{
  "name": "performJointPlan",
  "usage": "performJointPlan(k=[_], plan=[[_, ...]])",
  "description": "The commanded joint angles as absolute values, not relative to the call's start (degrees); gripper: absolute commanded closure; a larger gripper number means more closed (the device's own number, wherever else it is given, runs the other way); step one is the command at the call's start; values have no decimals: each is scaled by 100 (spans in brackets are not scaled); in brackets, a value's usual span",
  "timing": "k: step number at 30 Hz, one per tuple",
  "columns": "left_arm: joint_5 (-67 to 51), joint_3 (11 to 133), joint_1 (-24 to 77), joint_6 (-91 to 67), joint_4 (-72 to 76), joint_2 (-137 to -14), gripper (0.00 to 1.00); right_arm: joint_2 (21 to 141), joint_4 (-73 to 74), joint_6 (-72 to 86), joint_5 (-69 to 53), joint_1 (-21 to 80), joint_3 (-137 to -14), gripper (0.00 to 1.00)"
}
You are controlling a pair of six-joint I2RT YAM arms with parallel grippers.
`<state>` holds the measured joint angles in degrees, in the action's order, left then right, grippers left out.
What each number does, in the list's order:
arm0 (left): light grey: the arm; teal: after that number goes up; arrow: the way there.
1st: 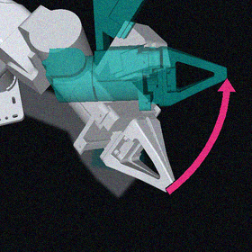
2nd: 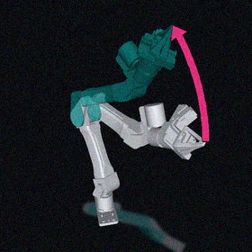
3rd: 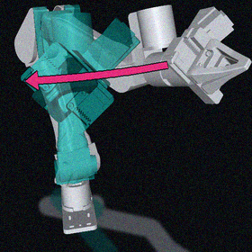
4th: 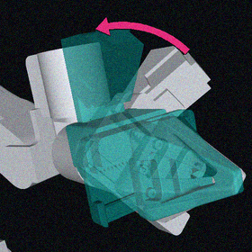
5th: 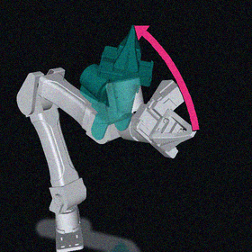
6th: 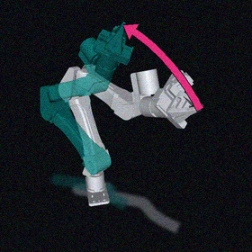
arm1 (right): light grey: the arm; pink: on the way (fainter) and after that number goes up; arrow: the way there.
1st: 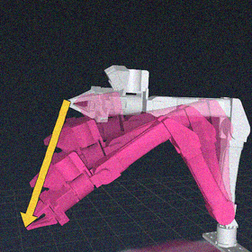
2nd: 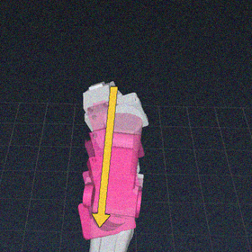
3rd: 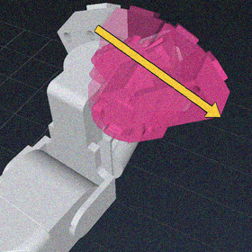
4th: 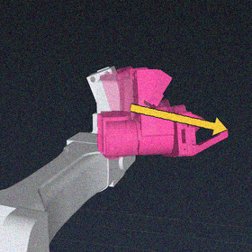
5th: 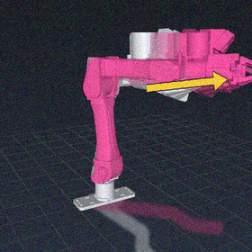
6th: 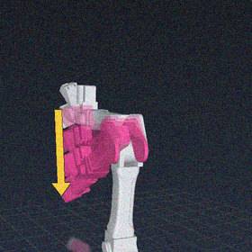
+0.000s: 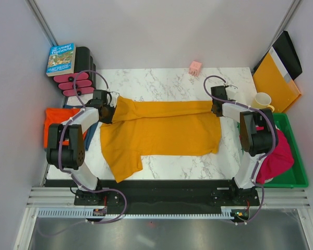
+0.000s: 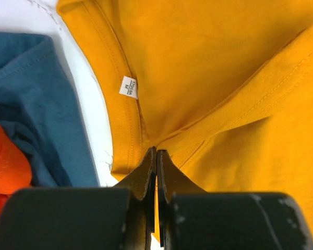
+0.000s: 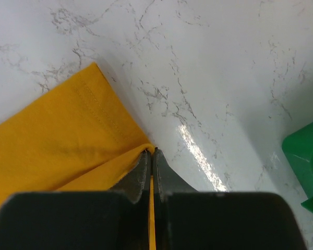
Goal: Fold and stack the t-shirts
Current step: Fold the flattened tshirt in 1/3 of the way
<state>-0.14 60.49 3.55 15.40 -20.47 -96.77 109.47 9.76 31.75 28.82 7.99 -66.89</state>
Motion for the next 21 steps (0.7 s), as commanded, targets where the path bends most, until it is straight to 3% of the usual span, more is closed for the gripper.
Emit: performJointPlan(k=[1,11,12,13,14,15,16,17,19,21], plan=[[123,6249,290,1819,-2206,-9800,98,10845,1230,3270,3103,747,-6767,100],[185,6214,290,1819,-2241,-9967,98,11013,1608,3340,3076,747,-6812,100],[158,6214,290,1811,-2241,-9975,96,11004,1608,3340,3076,747,-6820,97],[115,6214,290,1784,-2241,-9949,87,10960,1547,3340,3041,747,-6812,90],[53,6179,290,1793,-2241,-9897,81,10890,1442,3279,2998,756,-6768,74],[-104,6144,290,1776,-2180,-9827,75,10794,1320,3252,2980,765,-6707,66],[-158,6117,290,1732,-2136,-9617,54,10532,1014,3208,2971,773,-6558,57],[-219,6065,290,1714,-2084,-9511,42,10416,924,3147,2936,791,-6531,38],[-360,6073,290,1609,-1995,-9309,23,10214,879,3094,2918,809,-6670,26],[-413,6196,290,1512,-1960,-9097,16,10134,966,3015,2883,879,-6837,19]])
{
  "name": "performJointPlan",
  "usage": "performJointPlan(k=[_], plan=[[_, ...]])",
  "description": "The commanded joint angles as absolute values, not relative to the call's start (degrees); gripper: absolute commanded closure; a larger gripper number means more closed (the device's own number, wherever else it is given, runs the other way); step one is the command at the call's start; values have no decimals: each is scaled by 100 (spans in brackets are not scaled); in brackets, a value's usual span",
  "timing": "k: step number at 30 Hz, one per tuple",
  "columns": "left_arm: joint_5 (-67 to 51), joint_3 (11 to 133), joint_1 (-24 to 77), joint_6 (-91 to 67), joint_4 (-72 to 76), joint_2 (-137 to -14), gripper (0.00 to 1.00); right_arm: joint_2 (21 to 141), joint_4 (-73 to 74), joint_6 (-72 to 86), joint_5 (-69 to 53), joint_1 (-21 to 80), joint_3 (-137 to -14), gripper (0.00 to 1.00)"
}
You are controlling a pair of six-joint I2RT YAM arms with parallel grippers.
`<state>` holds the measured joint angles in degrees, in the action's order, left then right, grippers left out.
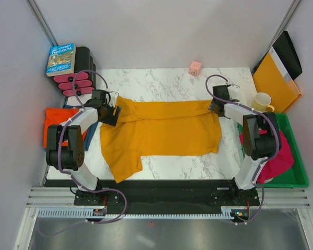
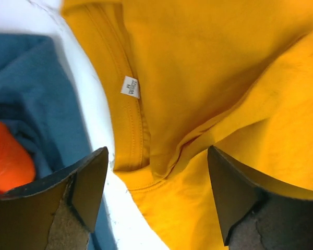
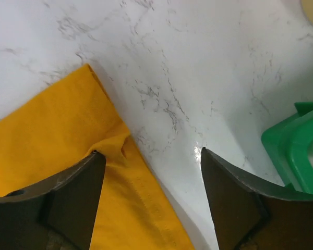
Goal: Fold and stack the t-shirts
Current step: Fold the flattened tshirt in 1/3 of the way
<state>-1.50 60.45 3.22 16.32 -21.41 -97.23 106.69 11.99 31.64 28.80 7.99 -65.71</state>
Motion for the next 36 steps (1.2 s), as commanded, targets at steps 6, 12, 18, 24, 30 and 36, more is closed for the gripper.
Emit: performJointPlan(k=[6,12,18,24,30,36], plan=[[-501,6810,308,1134,-1802,-9228,17,9984,1002,2997,2541,1019,-7084,28],[-475,7567,378,905,-2065,-9878,20,9950,1361,3129,2777,1028,-7111,38],[-378,7550,413,1019,-2074,-9853,21,9099,1573,3348,2830,1028,-6138,36],[-457,7699,413,941,-1942,-10063,23,9243,784,3217,2075,1046,-6185,65],[-527,8358,439,572,-2083,-10862,30,10932,940,3401,1591,1072,-7505,100],[-528,8666,466,580,-2373,-11460,34,11461,1186,3735,1573,1072,-7673,100]])
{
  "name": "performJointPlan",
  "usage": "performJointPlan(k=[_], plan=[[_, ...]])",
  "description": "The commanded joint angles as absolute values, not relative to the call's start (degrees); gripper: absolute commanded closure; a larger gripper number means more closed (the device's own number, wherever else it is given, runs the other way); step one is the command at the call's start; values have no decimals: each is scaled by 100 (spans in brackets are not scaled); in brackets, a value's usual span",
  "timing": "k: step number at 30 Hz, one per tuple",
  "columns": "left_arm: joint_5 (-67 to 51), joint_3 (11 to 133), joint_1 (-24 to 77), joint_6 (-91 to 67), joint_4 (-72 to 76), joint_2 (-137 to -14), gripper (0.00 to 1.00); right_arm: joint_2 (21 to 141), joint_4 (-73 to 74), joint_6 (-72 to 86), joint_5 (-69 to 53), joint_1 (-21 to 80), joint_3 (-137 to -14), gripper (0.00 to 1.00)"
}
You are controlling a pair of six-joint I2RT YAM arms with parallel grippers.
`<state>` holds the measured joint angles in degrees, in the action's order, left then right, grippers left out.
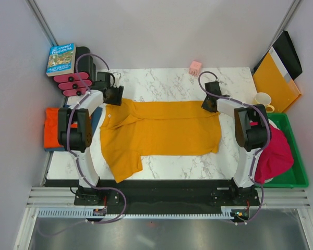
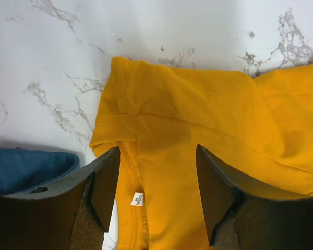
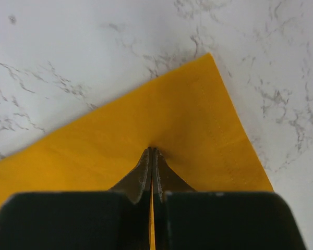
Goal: Fold and stack the t-shirts
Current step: Fold the flattened tshirt in 1/3 of the way
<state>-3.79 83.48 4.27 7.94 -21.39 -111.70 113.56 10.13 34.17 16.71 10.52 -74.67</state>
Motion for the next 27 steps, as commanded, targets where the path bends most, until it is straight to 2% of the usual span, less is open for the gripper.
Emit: performJointPlan(k=[1,11,27], plan=[[-501,8692,466,589,-2460,-11513,34,11452,1221,3753,1625,1072,-7621,100],[-36,8911,457,721,-2830,-11996,35,11645,1538,3744,1731,1046,-7611,100],[299,11837,448,791,-3805,-13631,36,12770,2136,3648,1740,809,-9184,100]])
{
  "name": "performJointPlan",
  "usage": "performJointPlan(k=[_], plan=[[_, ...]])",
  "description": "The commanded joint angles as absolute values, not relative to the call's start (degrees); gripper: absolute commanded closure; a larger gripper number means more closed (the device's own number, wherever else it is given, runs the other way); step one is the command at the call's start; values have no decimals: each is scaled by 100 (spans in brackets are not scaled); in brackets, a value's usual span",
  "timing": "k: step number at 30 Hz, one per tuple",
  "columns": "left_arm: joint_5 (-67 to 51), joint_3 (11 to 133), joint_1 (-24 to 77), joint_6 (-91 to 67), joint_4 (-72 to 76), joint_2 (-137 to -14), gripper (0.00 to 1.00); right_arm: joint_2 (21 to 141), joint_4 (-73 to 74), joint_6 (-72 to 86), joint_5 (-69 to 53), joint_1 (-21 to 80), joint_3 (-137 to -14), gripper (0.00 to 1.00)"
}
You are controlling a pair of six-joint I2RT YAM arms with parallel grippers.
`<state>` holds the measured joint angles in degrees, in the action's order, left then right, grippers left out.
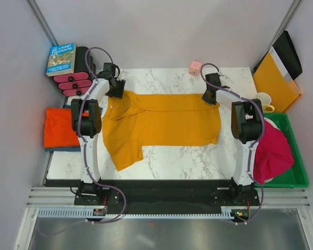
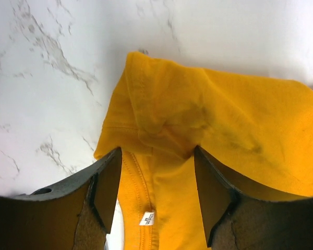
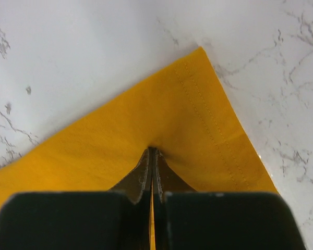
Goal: Fold and stack the t-shirts
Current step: Fold the flattened tshirt in 1/3 of the way
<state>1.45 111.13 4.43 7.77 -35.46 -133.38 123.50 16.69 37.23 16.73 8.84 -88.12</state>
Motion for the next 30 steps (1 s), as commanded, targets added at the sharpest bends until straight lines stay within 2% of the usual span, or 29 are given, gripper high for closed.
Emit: performJointPlan(k=[1,6,7,8,9,10,12,13,16,17,19,20,21,24,30], plan=[[247,11926,448,782,-3858,-13667,36,12831,2171,3613,1714,800,-9324,100],[-271,11700,448,554,-3736,-13064,32,12403,1786,3349,1556,896,-9159,100],[-499,11559,448,458,-3640,-12887,30,12062,1454,3340,1408,923,-8906,96],[-605,11314,457,405,-3482,-12711,28,11885,1328,3349,1293,966,-8808,90],[-685,11233,466,361,-3454,-12526,26,11744,1231,3349,1109,984,-8754,74],[-833,11172,483,299,-3437,-12272,24,11525,1196,3331,890,1019,-8763,66],[-940,10935,544,264,-3445,-12016,23,11356,1309,3244,756,1151,-8833,54],[-1027,10847,588,290,-3445,-11858,23,11164,1423,3182,730,1221,-8877,53],[-1072,10486,729,386,-3445,-11734,28,10655,1520,3059,826,1537,-8606,59],[-1081,10320,756,404,-3454,-11751,33,10522,1529,3059,896,1695,-8500,72],[-1107,10170,809,413,-3445,-11777,41,10058,1555,3076,958,1845,-8141,82],[-1099,10099,817,413,-3454,-11856,52,9915,1573,3094,1010,1994,-8017,91],[-1107,10073,817,413,-3437,-11891,58,9749,1582,3111,1141,2065,-7894,94],[-1064,10098,817,439,-3437,-12155,67,9020,1608,3216,1291,2337,-7350,100],[-1151,10187,835,457,-3393,-12489,69,8254,1731,3305,1546,2689,-6830,100]])
